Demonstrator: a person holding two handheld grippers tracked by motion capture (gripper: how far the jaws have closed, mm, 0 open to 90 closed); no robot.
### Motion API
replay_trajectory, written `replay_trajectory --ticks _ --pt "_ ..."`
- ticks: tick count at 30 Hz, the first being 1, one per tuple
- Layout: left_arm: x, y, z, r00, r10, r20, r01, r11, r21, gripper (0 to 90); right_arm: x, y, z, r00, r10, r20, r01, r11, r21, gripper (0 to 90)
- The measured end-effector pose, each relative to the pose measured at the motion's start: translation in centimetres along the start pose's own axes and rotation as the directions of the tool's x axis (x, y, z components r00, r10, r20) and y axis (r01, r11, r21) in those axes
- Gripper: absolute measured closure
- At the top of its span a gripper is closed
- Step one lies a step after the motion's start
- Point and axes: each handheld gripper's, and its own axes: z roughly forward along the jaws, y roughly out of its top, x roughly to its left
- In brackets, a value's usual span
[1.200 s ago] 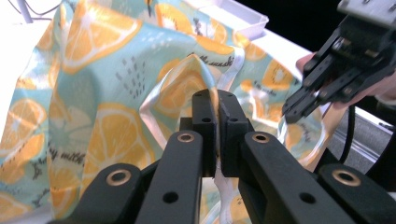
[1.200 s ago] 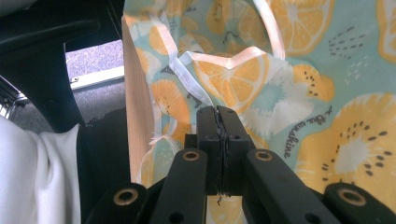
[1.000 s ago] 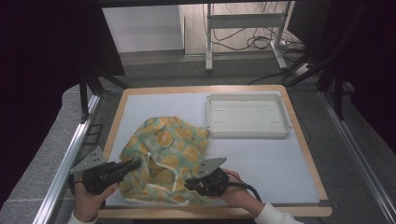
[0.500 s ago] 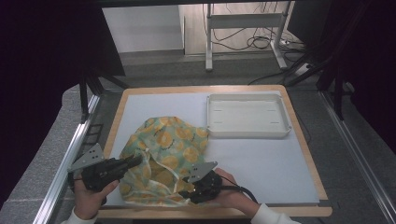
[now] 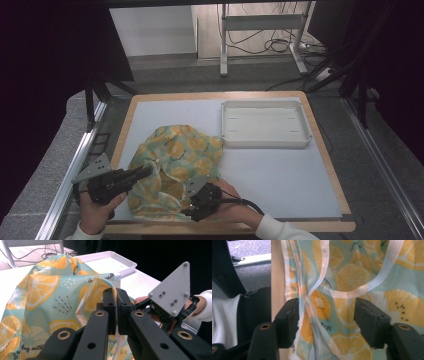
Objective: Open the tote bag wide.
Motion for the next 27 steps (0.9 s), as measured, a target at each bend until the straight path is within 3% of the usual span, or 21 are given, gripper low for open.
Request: replay_trajectory --ticks 5,11,17,22,27 --pt "0.2 -0.2 0.0 1.0000 -0.006 0.000 0.006 1.0000 0.003 88.1 0.2 0.3 0.9 0.9998 -0.020 -0.002 0.020 1.000 0.021 56.3" --pt "0.2 -0.2 0.0 1.0000 -0.006 -0.001 0.006 1.0000 -0.001 88.1 0.0 0.2 1.1 0.9997 -0.024 -0.012 0.024 0.999 0.035 85.5" --pt "0.3 -0.1 -0.2 1.0000 -0.006 -0.005 0.006 1.0000 -0.005 88.0 -0.3 0.3 0.1 0.9997 -0.007 -0.022 0.007 1.000 -0.010 88.3" --pt "0.5 -0.1 -0.4 0.9999 -0.010 -0.013 0.009 0.9999 -0.012 88.0 -0.5 0.9 -2.5 0.9998 0.006 -0.019 -0.007 0.997 -0.081 88.3" --pt "0.6 0.1 -0.5 0.9997 -0.007 -0.022 0.007 0.9997 -0.024 88.0 -0.8 2.0 -5.9 0.9993 -0.002 0.038 0.008 0.985 -0.175 88.4"
